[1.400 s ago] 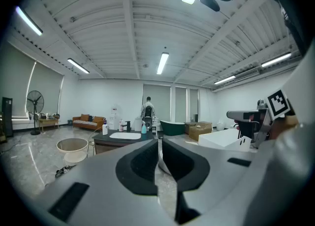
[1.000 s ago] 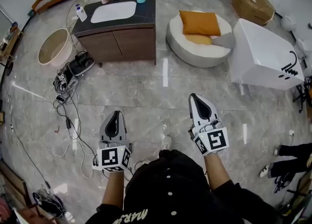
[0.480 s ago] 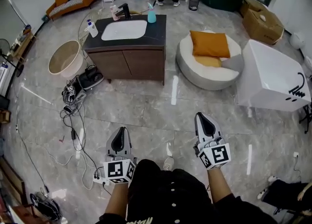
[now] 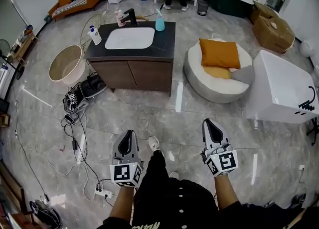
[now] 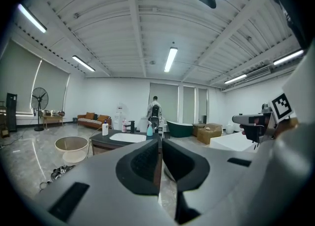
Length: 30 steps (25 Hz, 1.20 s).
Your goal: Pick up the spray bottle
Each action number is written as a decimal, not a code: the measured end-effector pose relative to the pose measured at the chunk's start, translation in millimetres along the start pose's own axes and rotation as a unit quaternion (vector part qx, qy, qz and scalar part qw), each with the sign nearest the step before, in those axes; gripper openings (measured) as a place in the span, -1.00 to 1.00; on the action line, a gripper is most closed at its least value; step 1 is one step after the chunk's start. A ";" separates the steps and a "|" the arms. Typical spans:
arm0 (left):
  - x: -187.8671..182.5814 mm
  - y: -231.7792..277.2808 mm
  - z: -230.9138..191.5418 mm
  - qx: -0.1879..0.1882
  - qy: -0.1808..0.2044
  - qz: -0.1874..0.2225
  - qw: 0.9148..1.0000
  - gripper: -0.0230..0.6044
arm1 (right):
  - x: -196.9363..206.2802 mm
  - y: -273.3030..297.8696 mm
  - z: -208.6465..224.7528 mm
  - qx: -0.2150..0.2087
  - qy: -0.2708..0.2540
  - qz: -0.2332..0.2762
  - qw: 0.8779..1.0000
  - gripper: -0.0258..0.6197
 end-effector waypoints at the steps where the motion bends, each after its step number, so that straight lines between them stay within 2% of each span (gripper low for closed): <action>1: -2.7 12.8 -8.6 -0.003 0.002 0.003 1.000 -0.83 | -0.8 14.1 2.4 0.001 0.001 0.001 1.000 -0.93; 5: -17.9 68.4 -44.8 -0.017 0.006 0.013 1.000 -0.83 | -6.0 76.9 14.5 0.008 -0.007 -0.001 1.000 -0.93; 11: -49.3 151.4 -102.4 -0.007 0.028 0.022 0.999 -0.83 | -21.5 178.8 17.2 0.010 -0.025 0.002 1.000 -0.93; 16: -63.2 206.5 -145.4 0.004 0.022 0.018 1.000 -0.84 | -27.9 249.8 22.3 0.023 -0.022 0.009 0.999 -0.93; 21: -73.6 244.4 -169.2 0.021 0.029 0.011 0.999 -0.83 | -34.3 298.1 24.5 0.025 -0.021 0.009 0.999 -0.93; 30: -69.9 330.4 -201.1 0.023 0.013 -0.006 1.000 -0.83 | -19.3 390.3 51.6 0.023 -0.016 -0.002 1.000 -0.93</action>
Point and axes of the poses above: the fingertips, and each gripper's own axes: y forward along the fingers, z to its right, x out of its underside, the point moved 5 cm from there along -y, backward along the fingers, and after that the axes turned 5 degrees about x, right-handed, at the moved point
